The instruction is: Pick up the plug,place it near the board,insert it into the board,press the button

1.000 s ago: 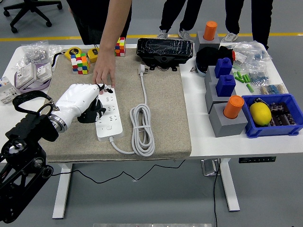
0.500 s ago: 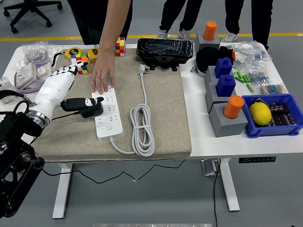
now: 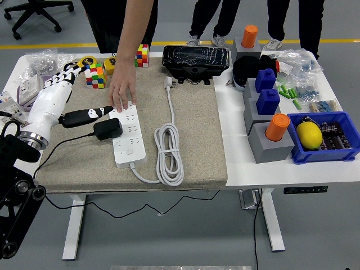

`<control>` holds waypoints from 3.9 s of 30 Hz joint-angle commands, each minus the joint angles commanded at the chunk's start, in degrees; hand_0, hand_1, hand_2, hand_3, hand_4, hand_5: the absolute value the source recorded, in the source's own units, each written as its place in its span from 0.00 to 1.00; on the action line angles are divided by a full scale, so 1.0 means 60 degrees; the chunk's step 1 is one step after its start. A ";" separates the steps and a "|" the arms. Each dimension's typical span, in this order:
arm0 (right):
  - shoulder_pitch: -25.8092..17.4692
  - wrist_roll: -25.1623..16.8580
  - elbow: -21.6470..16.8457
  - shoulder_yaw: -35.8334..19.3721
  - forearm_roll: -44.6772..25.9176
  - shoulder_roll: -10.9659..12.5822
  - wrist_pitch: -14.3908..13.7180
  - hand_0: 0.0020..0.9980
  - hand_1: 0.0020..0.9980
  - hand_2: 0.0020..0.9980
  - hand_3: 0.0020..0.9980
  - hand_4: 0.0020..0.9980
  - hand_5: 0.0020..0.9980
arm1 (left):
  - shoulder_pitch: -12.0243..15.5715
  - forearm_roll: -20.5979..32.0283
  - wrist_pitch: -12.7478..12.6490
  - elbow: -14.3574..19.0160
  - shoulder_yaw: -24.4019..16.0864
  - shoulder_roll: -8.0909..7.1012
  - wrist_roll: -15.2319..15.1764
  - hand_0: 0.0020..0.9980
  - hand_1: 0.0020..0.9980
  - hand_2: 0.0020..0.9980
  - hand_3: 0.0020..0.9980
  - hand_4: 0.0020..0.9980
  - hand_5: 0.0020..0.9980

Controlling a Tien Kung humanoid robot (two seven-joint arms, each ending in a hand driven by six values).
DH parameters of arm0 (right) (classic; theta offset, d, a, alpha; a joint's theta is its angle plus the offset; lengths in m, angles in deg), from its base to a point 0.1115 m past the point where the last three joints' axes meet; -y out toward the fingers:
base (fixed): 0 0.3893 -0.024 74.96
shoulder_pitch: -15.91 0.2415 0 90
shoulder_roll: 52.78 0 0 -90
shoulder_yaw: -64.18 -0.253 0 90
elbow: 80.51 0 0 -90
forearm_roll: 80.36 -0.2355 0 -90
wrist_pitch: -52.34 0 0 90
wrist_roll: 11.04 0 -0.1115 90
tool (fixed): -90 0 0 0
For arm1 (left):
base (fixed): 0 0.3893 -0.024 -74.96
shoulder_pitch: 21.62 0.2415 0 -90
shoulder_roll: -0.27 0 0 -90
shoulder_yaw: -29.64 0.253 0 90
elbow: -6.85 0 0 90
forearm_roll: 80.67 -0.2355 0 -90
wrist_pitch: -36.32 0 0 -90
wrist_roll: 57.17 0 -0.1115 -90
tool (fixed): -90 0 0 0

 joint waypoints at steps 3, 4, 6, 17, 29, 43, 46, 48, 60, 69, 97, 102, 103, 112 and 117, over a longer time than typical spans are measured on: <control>-0.0005 -0.0002 0.0000 -0.0010 0.0011 -0.0005 0.0001 0.79 0.71 0.71 0.76 1.00 1.00 | 0.0031 0.0006 -0.0048 0.0020 -0.0024 0.0015 -0.0017 1.00 1.00 1.00 1.00 1.00 0.66; -0.0008 0.0000 0.0000 -0.0016 0.0017 -0.0008 0.0001 0.79 0.71 0.71 0.76 1.00 1.00 | 0.0039 0.0009 -0.0048 0.0023 -0.0034 0.0024 -0.0017 1.00 1.00 1.00 1.00 1.00 0.66; -0.0022 0.0004 0.0000 -0.0028 0.0028 -0.0015 0.0002 0.79 0.71 0.71 0.76 1.00 1.00 | 0.0065 0.0028 -0.0087 0.0015 -0.0044 0.0060 -0.0014 1.00 1.00 1.00 1.00 1.00 0.65; -0.0087 -0.0015 0.0000 -0.0140 0.0150 -0.0111 0.0017 0.79 0.71 0.71 0.76 1.00 1.00 | 0.0191 0.0066 -0.0220 0.0090 -0.0005 0.0199 0.0114 0.98 0.97 0.96 1.00 1.00 0.63; -0.0050 -0.0035 0.0000 -0.0167 0.0202 -0.0195 0.0031 0.79 0.71 0.71 0.76 1.00 1.00 | 0.0148 -0.0394 0.0016 0.0281 -0.0259 0.0385 0.0064 0.84 0.85 0.84 0.99 1.00 0.52; -0.0064 -0.0042 0.0000 -0.0110 0.0195 -0.0250 0.0043 0.79 0.71 0.72 0.76 1.00 1.00 | 0.0268 -0.0736 0.0172 0.0308 -0.0466 0.0283 0.0371 0.49 0.56 0.52 1.00 0.94 0.36; -0.0082 -0.0037 0.0000 -0.0114 0.0203 -0.0247 0.0039 0.79 0.71 0.72 0.76 1.00 1.00 | 0.0289 -0.0736 0.0165 0.0320 -0.0434 0.0261 0.0419 0.49 0.56 0.52 1.00 0.94 0.36; -0.0089 -0.0037 0.0000 -0.0106 0.0202 -0.0238 0.0037 0.79 0.71 0.71 0.76 1.00 1.00 | 0.0296 -0.0736 0.0136 0.0331 -0.0424 0.0235 0.0441 0.34 0.32 0.36 0.99 0.90 0.29; -0.0123 -0.0037 0.0000 -0.0154 0.0227 -0.0261 0.0036 0.79 0.71 0.72 0.76 1.00 1.00 | 0.0319 -0.0736 0.0444 0.0558 -0.0597 0.0037 0.0494 0.18 0.06 0.15 0.90 0.54 0.00; -0.0146 -0.0038 0.0000 -0.0193 0.0217 -0.0262 0.0026 0.79 0.71 0.71 0.76 1.00 1.00 | 0.0398 -0.0736 0.1685 0.0890 -0.0495 -0.0196 0.0763 0.17 0.05 0.14 0.90 0.59 0.00; -0.0145 -0.0037 0.0000 -0.0306 0.0300 -0.0262 0.0020 0.79 0.71 0.71 0.76 1.00 1.00 | 0.0612 -0.0736 0.4858 0.1420 0.0874 -0.0811 0.2094 0.17 0.05 0.14 0.87 0.64 0.00; -0.0118 -0.0016 0.0000 -0.0329 0.0319 -0.0266 0.0018 0.79 0.71 0.71 0.76 1.00 1.00 | 0.0580 -0.0736 0.4913 0.1420 0.1034 -0.0692 0.2142 0.17 0.04 0.14 0.88 0.64 0.00; -0.0110 -0.0018 0.0000 -0.0326 0.0314 -0.0262 0.0017 0.79 0.71 0.71 0.76 1.00 1.00 | 0.0570 -0.0736 0.4917 0.1410 0.1066 -0.0678 0.2142 0.17 0.04 0.14 0.88 0.64 0.00; -0.0090 -0.0014 0.0000 -0.0325 0.0292 -0.0245 0.0007 0.79 0.71 0.71 0.76 1.00 1.00 | 0.0419 -0.0736 0.4815 0.1073 0.1605 -0.0541 0.2077 0.17 0.05 0.14 0.89 0.66 0.00; -0.0095 -0.0007 0.0000 -0.0322 0.0290 -0.0238 0.0005 0.79 0.71 0.71 0.76 1.00 1.00 | 0.0369 -0.0730 0.4762 0.0846 0.1809 -0.0435 0.2039 0.17 0.05 0.14 0.89 0.66 0.00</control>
